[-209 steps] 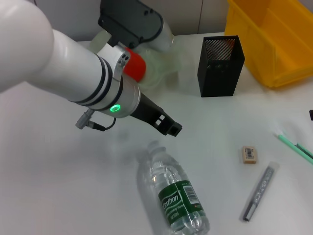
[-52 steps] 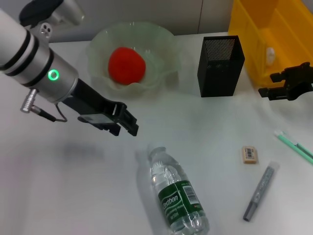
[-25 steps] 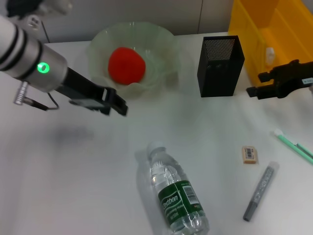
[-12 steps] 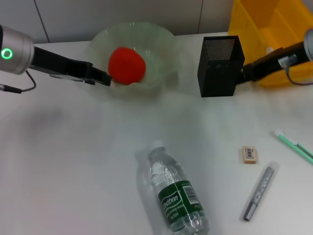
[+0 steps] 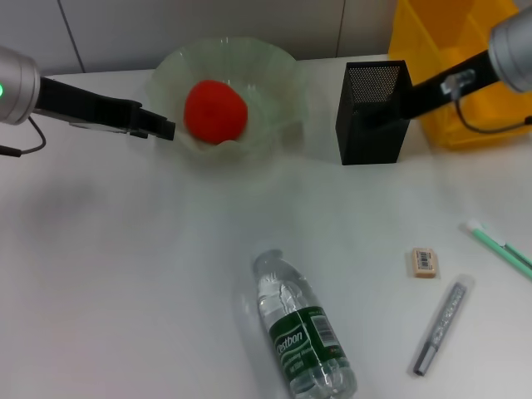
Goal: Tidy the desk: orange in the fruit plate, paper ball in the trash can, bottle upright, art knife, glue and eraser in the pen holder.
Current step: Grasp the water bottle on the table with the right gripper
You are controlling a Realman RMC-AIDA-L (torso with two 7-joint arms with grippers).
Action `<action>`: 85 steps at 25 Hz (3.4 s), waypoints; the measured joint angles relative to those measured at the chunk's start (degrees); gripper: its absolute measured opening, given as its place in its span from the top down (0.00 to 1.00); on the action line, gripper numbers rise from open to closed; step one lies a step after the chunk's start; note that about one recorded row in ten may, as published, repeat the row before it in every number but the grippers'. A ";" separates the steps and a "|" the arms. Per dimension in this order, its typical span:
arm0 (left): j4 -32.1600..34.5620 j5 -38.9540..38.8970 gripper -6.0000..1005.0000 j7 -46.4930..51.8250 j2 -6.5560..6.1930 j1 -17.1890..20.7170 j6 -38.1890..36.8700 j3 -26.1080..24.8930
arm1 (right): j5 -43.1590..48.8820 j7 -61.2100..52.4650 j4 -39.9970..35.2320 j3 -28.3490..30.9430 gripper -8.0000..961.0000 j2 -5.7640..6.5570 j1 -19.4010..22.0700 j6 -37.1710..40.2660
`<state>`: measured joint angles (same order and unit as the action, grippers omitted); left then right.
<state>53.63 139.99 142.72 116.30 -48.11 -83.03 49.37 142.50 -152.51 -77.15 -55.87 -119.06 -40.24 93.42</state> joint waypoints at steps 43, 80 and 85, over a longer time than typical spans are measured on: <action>-2.13 -6.39 0.54 -4.12 -2.57 6.77 0.52 -0.15 | -9.42 -7.80 23.73 -12.07 0.36 0.46 -5.77 -6.51; -2.12 -6.49 0.54 -8.10 -2.15 7.77 1.43 -2.88 | -9.25 -6.33 38.35 -13.54 0.36 0.03 -12.41 -13.74; -2.12 -6.49 0.54 -8.10 -2.13 7.89 1.47 -2.88 | -9.32 -5.81 38.50 -13.61 0.36 -0.06 -12.41 -14.10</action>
<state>51.51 133.50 134.62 114.17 -40.22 -81.56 46.49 133.18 -158.31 -38.65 -69.48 -119.12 -52.65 79.32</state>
